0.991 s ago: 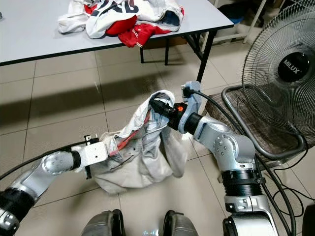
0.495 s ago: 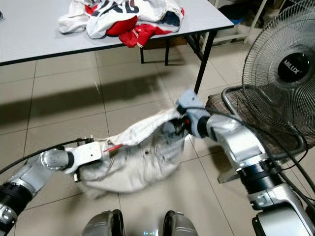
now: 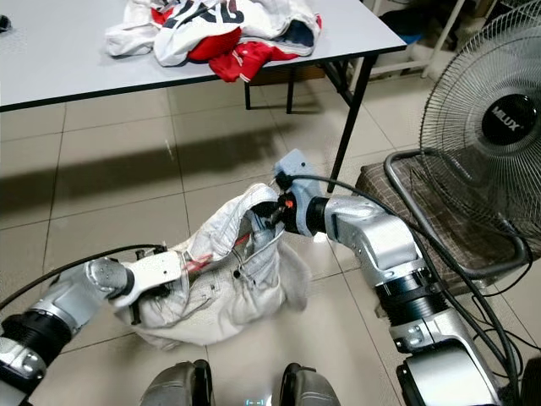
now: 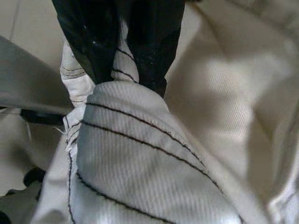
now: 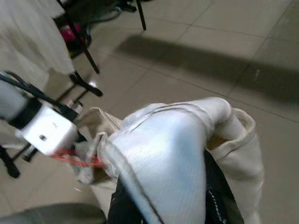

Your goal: Hang hanger

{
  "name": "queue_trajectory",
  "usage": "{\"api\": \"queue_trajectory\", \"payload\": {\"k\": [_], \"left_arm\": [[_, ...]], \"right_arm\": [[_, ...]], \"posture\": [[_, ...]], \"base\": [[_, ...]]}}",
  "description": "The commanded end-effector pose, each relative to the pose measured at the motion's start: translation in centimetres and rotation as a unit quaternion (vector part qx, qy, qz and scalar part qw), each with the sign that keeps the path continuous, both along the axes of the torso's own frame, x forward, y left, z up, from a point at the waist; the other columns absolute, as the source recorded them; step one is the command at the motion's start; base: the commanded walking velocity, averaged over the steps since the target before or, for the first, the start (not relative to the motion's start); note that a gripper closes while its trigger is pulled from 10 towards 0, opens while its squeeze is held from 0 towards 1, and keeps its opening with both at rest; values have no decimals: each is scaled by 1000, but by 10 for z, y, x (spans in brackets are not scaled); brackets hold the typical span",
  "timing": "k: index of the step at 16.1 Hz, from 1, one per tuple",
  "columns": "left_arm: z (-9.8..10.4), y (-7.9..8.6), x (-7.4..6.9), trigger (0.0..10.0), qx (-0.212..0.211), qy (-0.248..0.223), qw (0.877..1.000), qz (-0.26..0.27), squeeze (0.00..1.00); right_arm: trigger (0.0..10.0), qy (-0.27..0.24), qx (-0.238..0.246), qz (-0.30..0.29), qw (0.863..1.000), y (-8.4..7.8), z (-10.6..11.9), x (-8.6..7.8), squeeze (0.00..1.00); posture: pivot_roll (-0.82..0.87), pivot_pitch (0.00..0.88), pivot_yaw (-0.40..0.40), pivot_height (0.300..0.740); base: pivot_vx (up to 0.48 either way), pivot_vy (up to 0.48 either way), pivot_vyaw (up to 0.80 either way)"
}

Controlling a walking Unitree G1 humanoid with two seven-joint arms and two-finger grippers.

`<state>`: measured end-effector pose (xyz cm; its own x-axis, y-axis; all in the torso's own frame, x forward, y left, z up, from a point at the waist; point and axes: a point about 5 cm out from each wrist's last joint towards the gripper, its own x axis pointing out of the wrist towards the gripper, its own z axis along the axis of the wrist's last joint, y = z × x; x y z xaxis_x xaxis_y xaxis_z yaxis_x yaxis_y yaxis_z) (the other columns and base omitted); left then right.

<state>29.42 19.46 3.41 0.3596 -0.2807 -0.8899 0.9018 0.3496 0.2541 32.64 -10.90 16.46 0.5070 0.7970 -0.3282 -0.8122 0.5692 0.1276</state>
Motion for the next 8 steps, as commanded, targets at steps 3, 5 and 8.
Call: {"api": "queue_trajectory", "payload": {"k": [3,5,8], "left_arm": [[-10,12,-4,0,37,17,999,16,0],[-2,-5,5,0,-64,3,996,60,0],[37,-31,30,0,-313,-9,936,159,0]], "right_arm": [[0,-41,51,7,998,-3,34,-1,0],[0,-40,47,7,998,-2,31,-2,0],[0,-29,20,0,999,-1,15,-7,0]], "posture": [[-68,122,20,740],[-69,118,22,740],[-67,112,22,740]], "base": [[0,0,0],[0,0,0],[0,0,0]]}}
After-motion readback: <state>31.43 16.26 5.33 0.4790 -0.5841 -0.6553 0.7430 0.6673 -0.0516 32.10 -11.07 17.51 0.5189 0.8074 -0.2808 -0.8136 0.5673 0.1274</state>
